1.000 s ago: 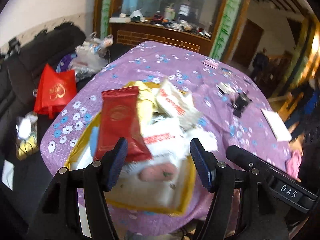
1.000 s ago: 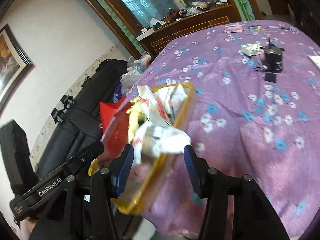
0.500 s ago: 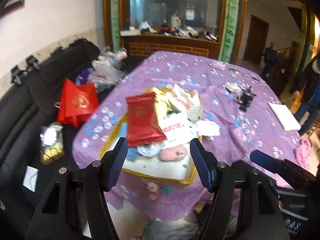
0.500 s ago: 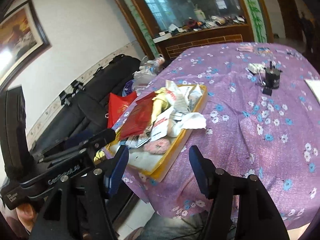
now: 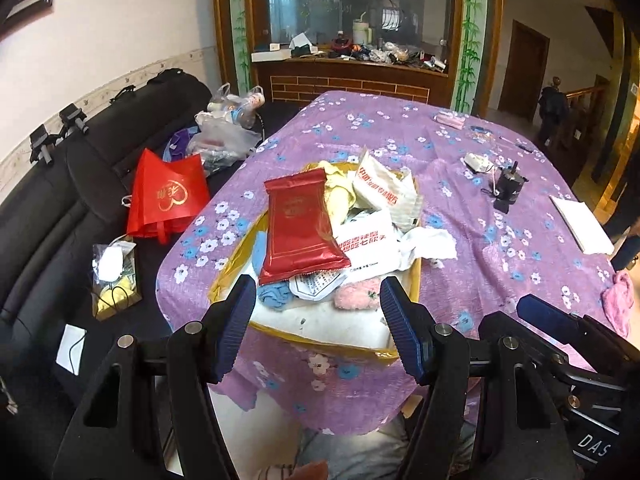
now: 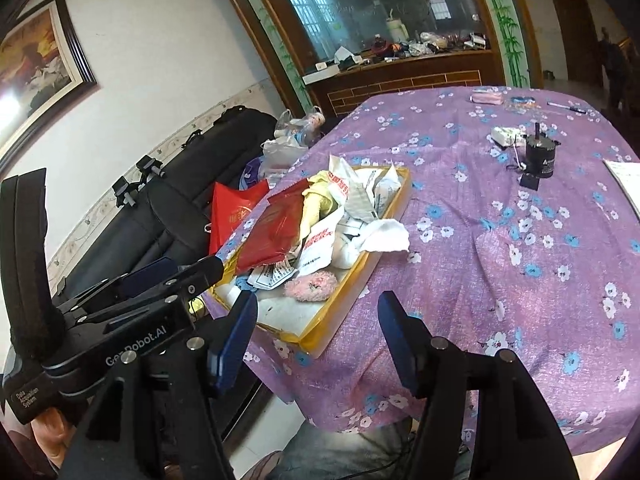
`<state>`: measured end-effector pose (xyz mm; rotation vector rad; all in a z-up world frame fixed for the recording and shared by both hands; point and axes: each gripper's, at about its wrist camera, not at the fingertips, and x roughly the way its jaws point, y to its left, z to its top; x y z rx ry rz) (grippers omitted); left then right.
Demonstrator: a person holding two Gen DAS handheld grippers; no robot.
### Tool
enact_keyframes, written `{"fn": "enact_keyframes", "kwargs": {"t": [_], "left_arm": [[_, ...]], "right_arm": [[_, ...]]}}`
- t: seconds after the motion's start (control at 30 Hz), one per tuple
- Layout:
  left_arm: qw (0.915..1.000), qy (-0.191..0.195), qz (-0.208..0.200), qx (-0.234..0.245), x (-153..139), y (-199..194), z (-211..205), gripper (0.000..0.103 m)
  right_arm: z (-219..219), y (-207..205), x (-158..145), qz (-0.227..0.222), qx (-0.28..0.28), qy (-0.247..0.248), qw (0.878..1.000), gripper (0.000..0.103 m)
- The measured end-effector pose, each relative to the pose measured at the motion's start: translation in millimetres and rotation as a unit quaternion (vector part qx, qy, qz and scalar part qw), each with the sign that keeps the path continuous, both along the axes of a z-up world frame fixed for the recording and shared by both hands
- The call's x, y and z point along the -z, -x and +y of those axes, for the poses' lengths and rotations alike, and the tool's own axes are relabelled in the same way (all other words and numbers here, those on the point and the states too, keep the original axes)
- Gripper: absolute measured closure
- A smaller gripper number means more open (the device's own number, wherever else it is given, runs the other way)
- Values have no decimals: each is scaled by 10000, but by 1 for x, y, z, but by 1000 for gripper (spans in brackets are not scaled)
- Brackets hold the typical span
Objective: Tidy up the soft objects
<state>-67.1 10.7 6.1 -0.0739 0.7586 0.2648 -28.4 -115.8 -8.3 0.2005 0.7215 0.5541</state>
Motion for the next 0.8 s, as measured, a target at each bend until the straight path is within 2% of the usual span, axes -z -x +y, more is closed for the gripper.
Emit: {"fn": "enact_keyframes", "kwargs": {"t": [0.6,0.8], "left_arm": [[10000,1,83,19,1,1,-6,38],[9998,198,-1,88,4,-2,-4,38]], "right_arm": [[-2,7,-2,26,28,-23,10000,40],[-6,6,0,56,62,-42,10000,40]]}}
